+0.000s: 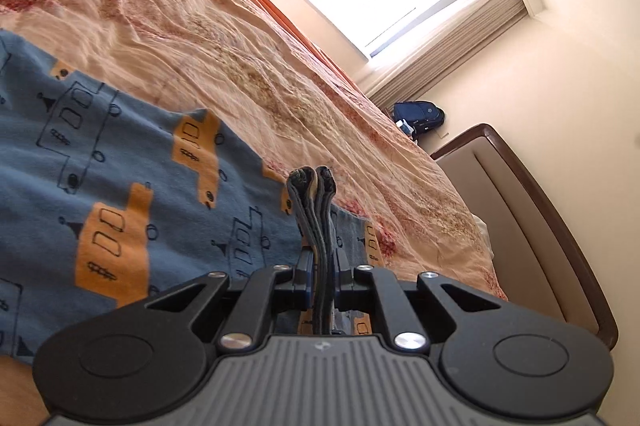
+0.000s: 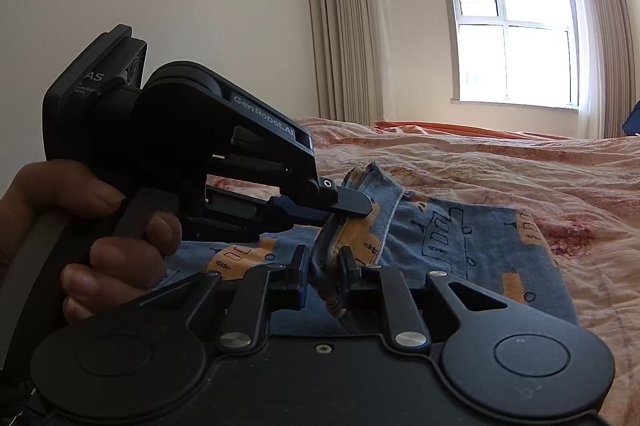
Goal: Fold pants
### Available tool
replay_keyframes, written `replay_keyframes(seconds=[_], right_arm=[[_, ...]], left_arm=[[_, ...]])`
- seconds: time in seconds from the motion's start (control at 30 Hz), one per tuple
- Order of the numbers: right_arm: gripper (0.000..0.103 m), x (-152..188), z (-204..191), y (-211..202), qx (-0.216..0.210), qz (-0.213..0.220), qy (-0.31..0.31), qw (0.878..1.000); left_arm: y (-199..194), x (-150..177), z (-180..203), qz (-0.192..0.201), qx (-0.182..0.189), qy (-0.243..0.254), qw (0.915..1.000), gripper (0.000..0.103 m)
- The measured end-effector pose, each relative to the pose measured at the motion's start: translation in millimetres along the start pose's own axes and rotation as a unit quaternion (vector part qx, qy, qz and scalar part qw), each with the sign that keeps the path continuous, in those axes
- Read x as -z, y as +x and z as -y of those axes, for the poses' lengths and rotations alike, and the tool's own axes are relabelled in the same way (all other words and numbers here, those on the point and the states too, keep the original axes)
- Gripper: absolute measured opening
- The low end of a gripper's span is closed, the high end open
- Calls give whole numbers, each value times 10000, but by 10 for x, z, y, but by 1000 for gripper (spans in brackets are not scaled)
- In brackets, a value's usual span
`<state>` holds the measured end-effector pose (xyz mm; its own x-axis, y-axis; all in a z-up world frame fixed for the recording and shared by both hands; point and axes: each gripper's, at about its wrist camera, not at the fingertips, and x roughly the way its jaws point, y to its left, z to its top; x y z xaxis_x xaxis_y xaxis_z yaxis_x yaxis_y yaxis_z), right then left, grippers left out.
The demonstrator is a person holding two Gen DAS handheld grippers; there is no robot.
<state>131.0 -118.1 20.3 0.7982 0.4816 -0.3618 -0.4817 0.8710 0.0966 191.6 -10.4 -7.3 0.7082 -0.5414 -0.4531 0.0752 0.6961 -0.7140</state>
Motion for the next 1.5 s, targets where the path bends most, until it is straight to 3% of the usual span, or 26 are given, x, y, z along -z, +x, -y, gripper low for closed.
replay_keyframes(seconds=[0.17,0.4,0.67,0.77,0.83,1.03,1.1,1.2,1.43,1.5], right_arm=[[17,19,-239,170,-237,-178,-91,9995],[17,65,-358,333,-245,-409,-232,9986],[25,102,-336,338,-249,-451,-247,9984],[39,106,-303,342,-188,-430,-265,9985],[60,112,-295,326,-108,-419,-309,9986],[93,159,-226,266,97,-309,-344,9989],[100,174,-176,222,191,-246,-304,9991],[102,193,-83,144,485,-60,-275,9984],[102,232,316,69,1698,211,-406,9844],[102,233,476,65,2007,200,-359,9788]], left_arm=[[-163,-15,-193,134,-235,-29,9996,9],[-171,13,-357,79,-386,-160,9991,9],[-140,22,-339,67,-578,-83,9983,11],[-153,19,-337,93,-685,-87,9976,18],[-165,7,-339,129,-783,-77,9968,32],[-224,-25,-268,375,-1156,163,9925,70],[-240,-21,-217,542,-1330,363,9890,89],[-217,5,-118,781,-1671,783,9797,102],[51,238,-80,763,-2251,1686,9566,102],[136,396,-87,767,-2432,2310,9389,102]])
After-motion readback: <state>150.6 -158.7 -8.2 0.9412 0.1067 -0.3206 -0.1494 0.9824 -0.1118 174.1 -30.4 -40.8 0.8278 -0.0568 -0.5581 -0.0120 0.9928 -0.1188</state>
